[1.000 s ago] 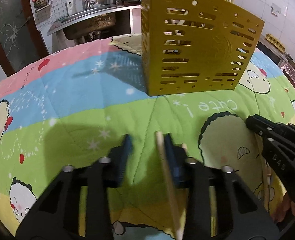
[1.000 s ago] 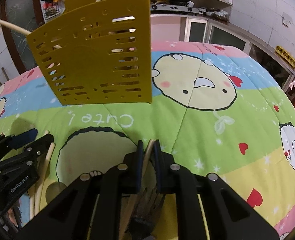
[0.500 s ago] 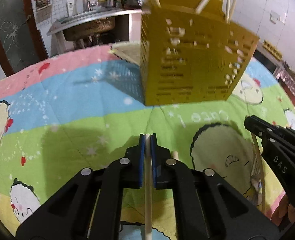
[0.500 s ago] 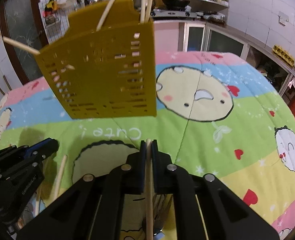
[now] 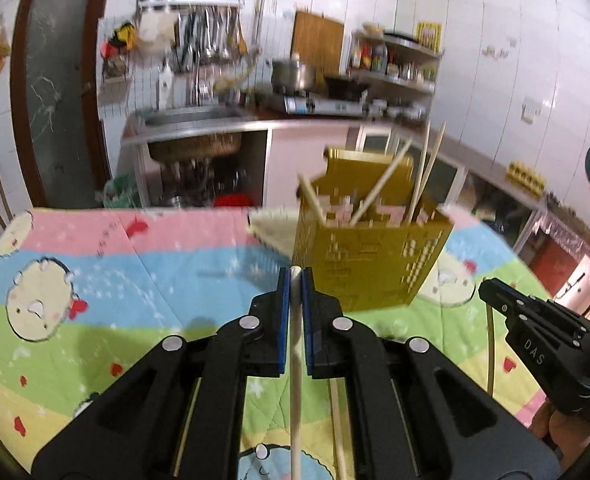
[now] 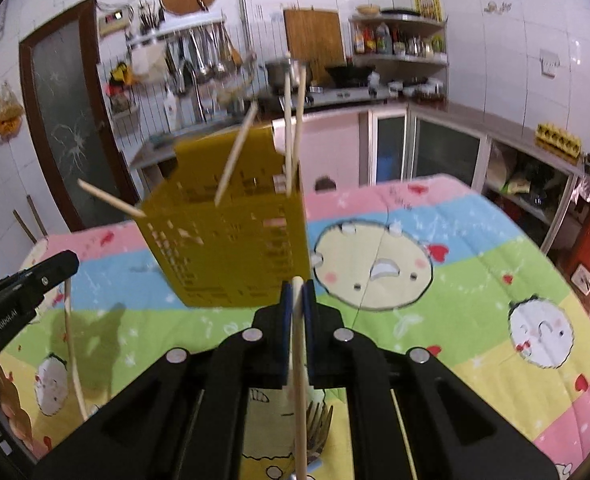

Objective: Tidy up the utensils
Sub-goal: 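Lift both chopsticks and carry them above the yellow holder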

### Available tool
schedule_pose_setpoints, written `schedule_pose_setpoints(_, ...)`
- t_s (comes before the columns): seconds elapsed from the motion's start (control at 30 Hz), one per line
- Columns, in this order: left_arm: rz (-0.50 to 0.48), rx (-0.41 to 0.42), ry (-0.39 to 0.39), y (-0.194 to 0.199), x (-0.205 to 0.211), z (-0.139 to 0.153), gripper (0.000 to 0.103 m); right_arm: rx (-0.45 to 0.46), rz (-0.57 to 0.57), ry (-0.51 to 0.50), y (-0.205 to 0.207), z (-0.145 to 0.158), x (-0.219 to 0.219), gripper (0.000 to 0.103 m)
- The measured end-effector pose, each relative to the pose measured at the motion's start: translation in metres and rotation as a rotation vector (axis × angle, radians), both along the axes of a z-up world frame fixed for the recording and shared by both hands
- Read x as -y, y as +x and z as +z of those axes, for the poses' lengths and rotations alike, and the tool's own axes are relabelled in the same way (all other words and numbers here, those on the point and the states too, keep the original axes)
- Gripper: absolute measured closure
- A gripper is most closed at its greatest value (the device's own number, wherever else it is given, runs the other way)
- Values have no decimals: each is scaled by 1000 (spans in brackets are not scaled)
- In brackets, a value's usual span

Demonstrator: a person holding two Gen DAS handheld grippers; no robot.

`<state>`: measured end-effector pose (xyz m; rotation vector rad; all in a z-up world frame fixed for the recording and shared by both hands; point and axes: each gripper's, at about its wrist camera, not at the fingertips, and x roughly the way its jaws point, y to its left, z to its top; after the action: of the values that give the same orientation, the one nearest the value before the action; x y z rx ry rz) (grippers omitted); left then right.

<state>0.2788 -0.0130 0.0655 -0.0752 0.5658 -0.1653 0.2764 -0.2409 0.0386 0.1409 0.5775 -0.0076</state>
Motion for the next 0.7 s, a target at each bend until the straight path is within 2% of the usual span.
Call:
schedule_pose_setpoints(0.37,4,184,20,-28,7,40,98,219,-32,11,-24,42,1,97)
schedule_pose_setpoints(0.7,6,251,0,-33,9,59,98,321,-33,15,-28,63,2,97)
